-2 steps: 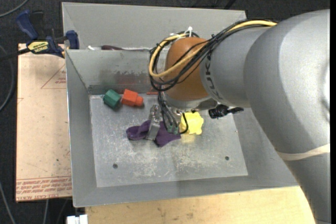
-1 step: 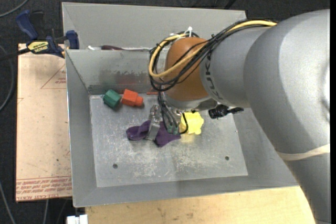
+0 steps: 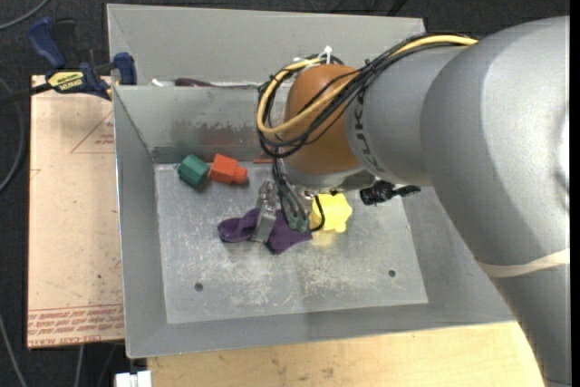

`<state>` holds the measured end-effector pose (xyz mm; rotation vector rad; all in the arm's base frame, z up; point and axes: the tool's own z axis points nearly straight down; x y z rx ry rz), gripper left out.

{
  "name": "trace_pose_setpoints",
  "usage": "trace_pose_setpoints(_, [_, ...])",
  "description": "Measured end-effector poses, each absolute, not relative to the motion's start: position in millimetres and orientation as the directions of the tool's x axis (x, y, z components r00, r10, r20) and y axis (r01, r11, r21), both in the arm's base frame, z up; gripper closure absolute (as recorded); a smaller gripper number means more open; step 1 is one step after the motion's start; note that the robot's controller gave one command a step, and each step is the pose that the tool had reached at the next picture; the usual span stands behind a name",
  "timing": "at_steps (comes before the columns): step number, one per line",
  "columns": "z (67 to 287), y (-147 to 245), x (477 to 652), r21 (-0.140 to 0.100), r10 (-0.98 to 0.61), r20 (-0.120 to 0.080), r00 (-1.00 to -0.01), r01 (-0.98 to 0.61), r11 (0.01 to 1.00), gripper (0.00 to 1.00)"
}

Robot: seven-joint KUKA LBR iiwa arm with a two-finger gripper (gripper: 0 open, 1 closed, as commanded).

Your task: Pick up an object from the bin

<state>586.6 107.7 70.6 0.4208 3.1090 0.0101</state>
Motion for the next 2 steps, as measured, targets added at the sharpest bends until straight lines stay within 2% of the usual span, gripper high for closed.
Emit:
trace_pose_setpoints(1, [76,107,584.7,0.005,0.266,0.002,-0.964,0.266,0.964,1.00])
trace_pose_setpoints(2, [98,107,583.2,0.003,0.266,0.007,-0.964,0.266,0.964,1.00])
